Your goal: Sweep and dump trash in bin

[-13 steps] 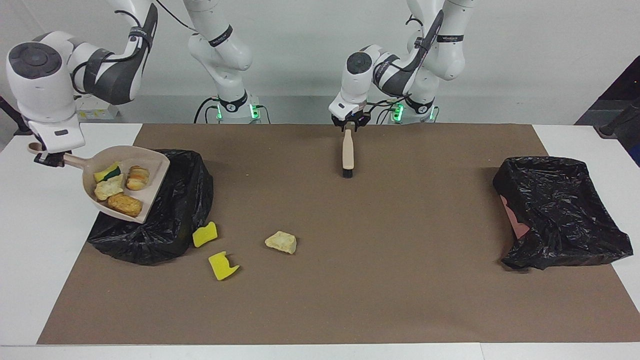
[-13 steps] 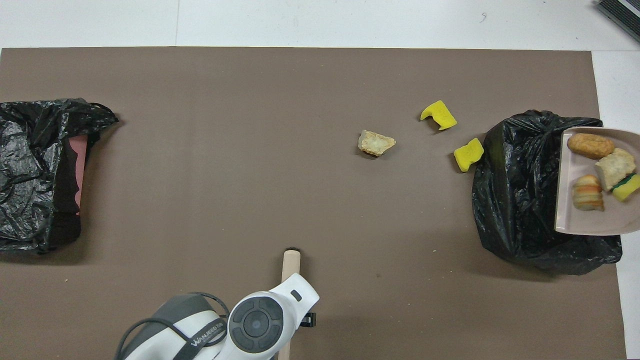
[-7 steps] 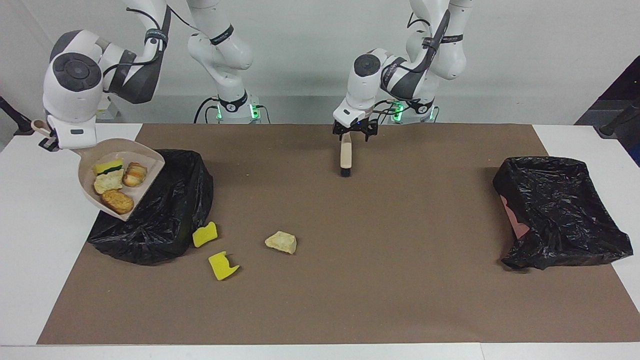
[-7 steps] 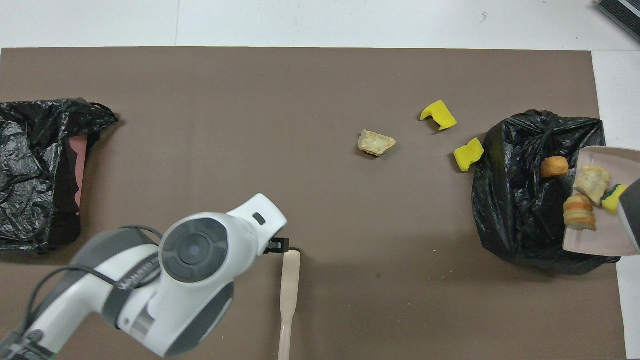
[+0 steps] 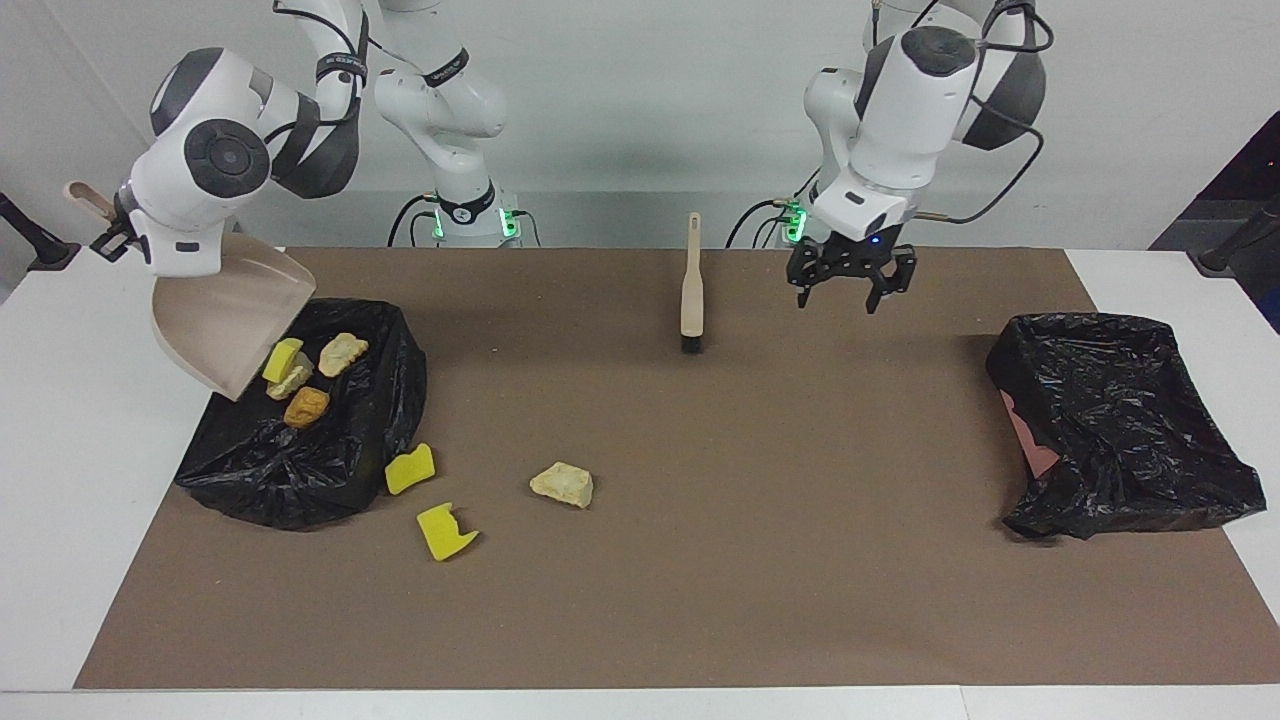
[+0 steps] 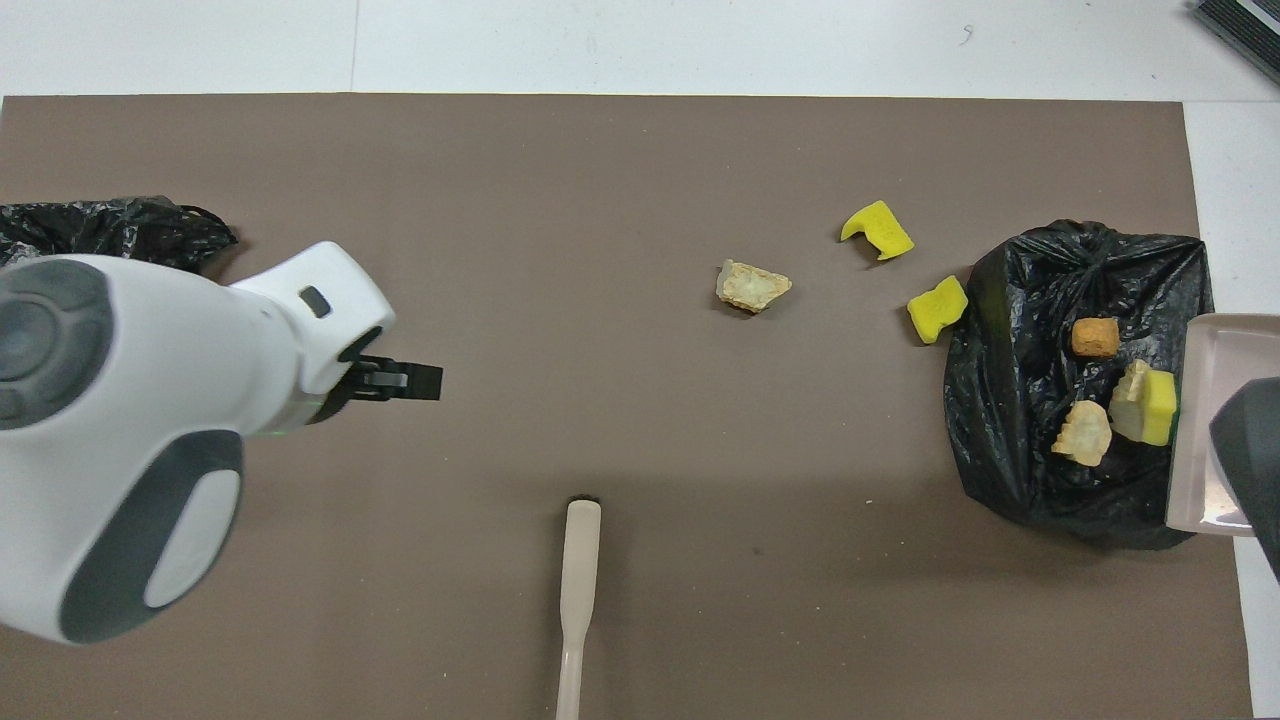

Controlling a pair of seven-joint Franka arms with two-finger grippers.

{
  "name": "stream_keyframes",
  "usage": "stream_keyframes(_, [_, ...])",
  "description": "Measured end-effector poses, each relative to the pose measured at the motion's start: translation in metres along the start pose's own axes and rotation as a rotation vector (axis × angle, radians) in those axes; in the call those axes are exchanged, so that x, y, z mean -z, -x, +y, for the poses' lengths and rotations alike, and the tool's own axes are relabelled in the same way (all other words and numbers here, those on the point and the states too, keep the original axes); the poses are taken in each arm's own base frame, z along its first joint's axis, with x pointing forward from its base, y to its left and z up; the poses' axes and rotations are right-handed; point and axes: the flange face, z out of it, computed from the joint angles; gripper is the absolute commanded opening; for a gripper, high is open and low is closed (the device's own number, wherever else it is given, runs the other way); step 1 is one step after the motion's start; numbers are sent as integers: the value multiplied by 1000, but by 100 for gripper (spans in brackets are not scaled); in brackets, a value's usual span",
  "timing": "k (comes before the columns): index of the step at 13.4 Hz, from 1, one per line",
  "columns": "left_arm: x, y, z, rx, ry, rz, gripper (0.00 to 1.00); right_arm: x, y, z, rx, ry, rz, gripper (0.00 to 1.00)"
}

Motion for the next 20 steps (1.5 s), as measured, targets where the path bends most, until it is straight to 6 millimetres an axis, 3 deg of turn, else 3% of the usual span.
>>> stream_keyframes(4, [48, -6, -71, -35, -22, 9, 100, 26, 22, -3, 32, 50, 16, 0])
stream_keyframes(6, [55, -6, -92, -25, -28, 13, 100, 39, 18, -7, 37, 63, 64, 0])
stream_keyframes(12, [48, -13, -88, -35, -32, 14, 100, 59, -17, -14, -15, 35, 341, 0])
stream_keyframes(16, [61, -8, -100, -1, 1, -19, 100, 82, -46, -16, -87, -1, 612, 0])
stream_keyframes(20, [75, -5, -116, -2, 7, -31, 100, 120, -110, -26, -278, -149, 746, 0])
